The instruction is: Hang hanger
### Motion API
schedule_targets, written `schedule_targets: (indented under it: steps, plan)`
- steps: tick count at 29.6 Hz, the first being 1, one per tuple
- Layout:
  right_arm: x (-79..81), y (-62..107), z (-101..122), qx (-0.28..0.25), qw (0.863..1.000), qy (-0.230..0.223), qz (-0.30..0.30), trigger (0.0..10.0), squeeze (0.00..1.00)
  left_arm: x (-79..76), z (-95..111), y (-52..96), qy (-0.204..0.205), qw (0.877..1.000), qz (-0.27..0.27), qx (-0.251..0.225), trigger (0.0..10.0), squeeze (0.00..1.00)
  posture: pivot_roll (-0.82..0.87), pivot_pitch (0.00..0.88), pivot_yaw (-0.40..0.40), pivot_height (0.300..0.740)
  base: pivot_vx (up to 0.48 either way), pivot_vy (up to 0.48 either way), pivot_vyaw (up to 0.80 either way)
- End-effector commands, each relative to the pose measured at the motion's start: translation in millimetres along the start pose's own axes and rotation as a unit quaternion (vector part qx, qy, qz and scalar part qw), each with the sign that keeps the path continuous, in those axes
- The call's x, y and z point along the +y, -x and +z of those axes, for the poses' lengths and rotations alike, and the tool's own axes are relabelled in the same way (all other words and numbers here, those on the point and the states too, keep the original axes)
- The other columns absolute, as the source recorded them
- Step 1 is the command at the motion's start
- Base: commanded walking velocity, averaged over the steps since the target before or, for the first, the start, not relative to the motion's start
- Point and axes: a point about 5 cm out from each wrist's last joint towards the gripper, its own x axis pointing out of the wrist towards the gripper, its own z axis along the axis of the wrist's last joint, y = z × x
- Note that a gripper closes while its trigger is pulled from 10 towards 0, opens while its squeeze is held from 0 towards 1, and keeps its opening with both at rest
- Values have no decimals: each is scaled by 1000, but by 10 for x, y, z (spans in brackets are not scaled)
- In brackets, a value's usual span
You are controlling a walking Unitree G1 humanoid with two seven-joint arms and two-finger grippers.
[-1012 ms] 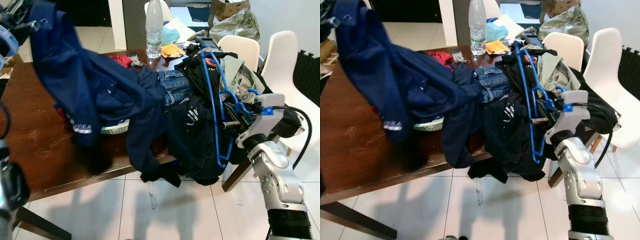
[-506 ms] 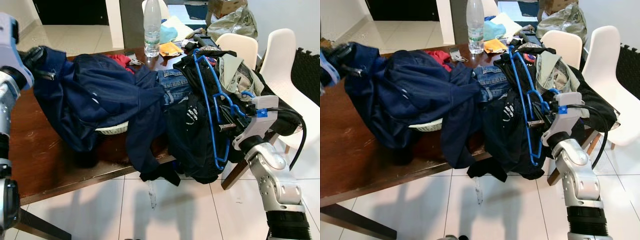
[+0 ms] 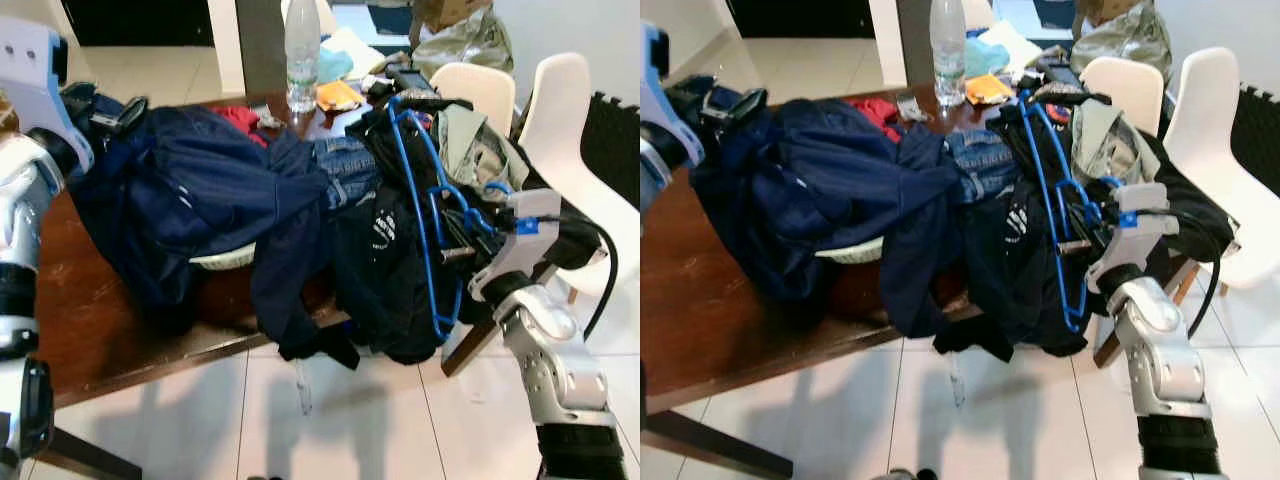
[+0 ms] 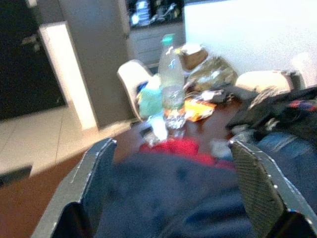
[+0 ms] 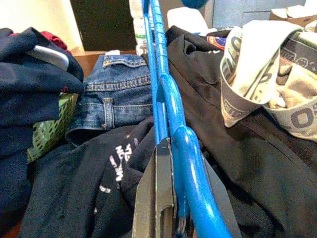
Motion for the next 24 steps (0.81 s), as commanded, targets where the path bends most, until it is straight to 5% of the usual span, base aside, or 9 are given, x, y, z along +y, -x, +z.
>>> schedule_targets:
  steps: [1, 2, 3, 5, 11, 14, 16, 17, 24]
  plan:
    - [-12, 25, -21, 6, 1000, 0, -3, 10000, 0, -55, 162, 46, -58, 997, -51, 20, 10000, 1000, 109, 156, 12, 740, 0, 0, 0]
    - [-10, 20, -22, 6, 1000, -1, -3, 10000, 0, -34, 127, 91, -138, 986, -61, 68, 10000, 1000, 112, 154, 11, 740, 0, 0, 0]
    - [-10, 20, -22, 6, 1000, -1, -3, 10000, 0, -34, 127, 91, -138, 986, -61, 68, 10000, 1000, 112, 154, 11, 740, 0, 0, 0]
    - [-9, 12, -20, 6, 1000, -1, -2, 10000, 0, 97, 44, 179, -229, 962, -44, 139, 10000, 1000, 112, 154, 11, 740, 0, 0, 0]
    - [-8, 13, -17, 6, 1000, -1, -2, 10000, 0, 69, 58, 170, -174, 976, -41, 127, 10000, 1000, 112, 154, 11, 740, 0, 0, 0]
    - [-32, 14, 3, 6, 1000, 1, -3, 10000, 0, -480, -164, 345, -122, 952, -210, 185, 10000, 922, 108, 153, 14, 740, 0, 0, 0]
    - [-36, 15, 6, 6, 1000, 1, -3, 10000, 0, -576, -197, 395, -119, 943, -241, 198, 10000, 922, 108, 153, 14, 740, 0, 0, 0]
    - [-43, 15, 5, 6, 1000, 2, -3, 10000, 0, -581, -250, 427, -129, 937, -243, 213, 10000, 0, 113, 155, 8, 740, 0, 0, 0]
    - [-49, -1, 6, 7, 1000, 4, -2, 10000, 0, -534, -349, 440, -130, 939, -221, 229, 10000, 0, 116, 154, 13, 740, 0, 0, 0]
